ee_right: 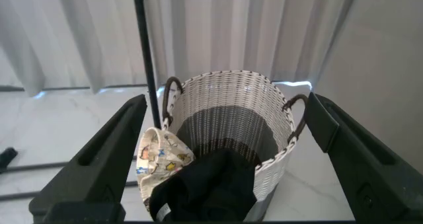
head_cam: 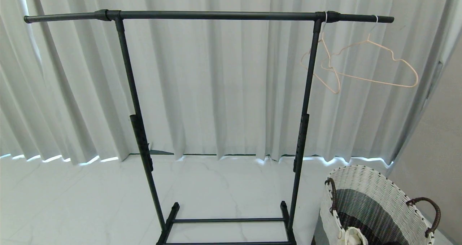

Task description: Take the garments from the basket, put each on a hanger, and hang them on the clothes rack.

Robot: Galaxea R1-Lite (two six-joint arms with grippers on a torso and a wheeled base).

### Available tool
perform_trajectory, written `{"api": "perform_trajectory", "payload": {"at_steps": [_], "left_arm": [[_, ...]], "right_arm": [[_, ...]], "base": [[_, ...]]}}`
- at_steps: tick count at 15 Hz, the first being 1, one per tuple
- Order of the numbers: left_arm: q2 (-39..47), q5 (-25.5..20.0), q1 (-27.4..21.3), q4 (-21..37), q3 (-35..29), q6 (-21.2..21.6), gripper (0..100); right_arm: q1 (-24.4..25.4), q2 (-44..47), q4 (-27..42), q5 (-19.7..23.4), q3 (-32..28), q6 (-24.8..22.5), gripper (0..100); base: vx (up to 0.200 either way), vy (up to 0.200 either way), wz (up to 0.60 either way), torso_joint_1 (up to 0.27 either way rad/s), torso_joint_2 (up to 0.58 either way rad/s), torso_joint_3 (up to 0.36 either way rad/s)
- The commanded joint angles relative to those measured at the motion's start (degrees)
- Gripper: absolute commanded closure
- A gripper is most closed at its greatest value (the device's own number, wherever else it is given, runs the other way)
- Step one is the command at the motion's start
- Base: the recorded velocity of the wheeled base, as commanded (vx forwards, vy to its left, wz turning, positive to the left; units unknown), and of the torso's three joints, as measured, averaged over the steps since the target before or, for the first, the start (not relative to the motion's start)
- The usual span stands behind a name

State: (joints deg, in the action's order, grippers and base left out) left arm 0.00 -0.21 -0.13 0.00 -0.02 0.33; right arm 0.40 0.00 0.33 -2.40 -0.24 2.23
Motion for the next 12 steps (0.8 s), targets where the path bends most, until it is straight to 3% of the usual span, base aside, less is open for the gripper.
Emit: {"api": "perform_trajectory", "payload": {"at_steps": [1,3,7,8,9,10,12], "left_arm": [[0.0,-0.06,0.05,0.0,0.02,-0.15,0],[0.0,-0.06,0.05,0.0,-0.06,0.2,0],[0.0,-0.14,0.05,0.0,-0.06,0.73,0],[0.0,-0.14,0.05,0.0,-0.06,0.73,0],[0.0,-0.14,0.05,0.0,0.02,0.73,0],[0.0,-0.14,0.05,0.0,-0.06,0.73,0],[0.0,-0.14,0.05,0.0,0.02,0.73,0]], "right_arm": [[0.04,0.0,0.11,0.03,-0.02,-0.82,0],[0.04,0.0,0.11,0.03,-0.02,-3.9,0],[0.04,0.0,-0.59,1.17,-0.55,-4.25,0],[1.18,4.22,0.37,7.24,-8.55,-2.93,0],[2.67,11.87,2.48,7.85,-14.35,-2.85,0],[3.38,18.98,4.59,7.85,-17.69,-4.6,0],[2.94,33.84,8.28,7.5,-18.21,-10.58,0]], "base": [[0.0,0.0,0.0,0.0,0.0,0.0],[0.0,0.0,0.0,0.0,0.0,0.0],[0.0,0.0,0.0,0.0,0.0,0.0],[0.0,0.0,0.0,0.0,0.0,0.0],[0.0,0.0,0.0,0.0,0.0,0.0],[0.0,0.0,0.0,0.0,0.0,0.0],[0.0,0.0,0.0,0.0,0.0,0.0]]}}
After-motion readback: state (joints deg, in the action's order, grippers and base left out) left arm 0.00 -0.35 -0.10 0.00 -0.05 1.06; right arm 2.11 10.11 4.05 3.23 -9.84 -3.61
